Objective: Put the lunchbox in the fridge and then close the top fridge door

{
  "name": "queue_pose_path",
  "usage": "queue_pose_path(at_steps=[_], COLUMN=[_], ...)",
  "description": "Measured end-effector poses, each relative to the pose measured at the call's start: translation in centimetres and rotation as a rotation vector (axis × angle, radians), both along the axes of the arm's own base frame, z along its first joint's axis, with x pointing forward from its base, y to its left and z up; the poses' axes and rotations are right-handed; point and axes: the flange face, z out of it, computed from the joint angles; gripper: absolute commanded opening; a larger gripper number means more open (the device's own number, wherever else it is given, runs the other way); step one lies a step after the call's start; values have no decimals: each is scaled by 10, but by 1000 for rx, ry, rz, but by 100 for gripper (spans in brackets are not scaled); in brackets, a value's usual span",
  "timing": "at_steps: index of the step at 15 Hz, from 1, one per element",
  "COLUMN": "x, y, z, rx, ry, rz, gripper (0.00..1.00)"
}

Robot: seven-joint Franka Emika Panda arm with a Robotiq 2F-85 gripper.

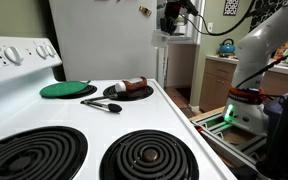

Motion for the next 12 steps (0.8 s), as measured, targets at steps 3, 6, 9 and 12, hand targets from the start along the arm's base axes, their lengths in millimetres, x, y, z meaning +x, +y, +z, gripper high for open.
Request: queue_pose_path(at_steps=[3, 6, 9, 12], x=[35, 56, 65, 69], y=[-56, -107, -146, -166], z=[15, 35, 55, 68], rx=[41, 88, 126, 147], ry=[-16, -31, -47, -61], rz=[-167, -331, -495, -602], gripper=[3, 3, 11, 11])
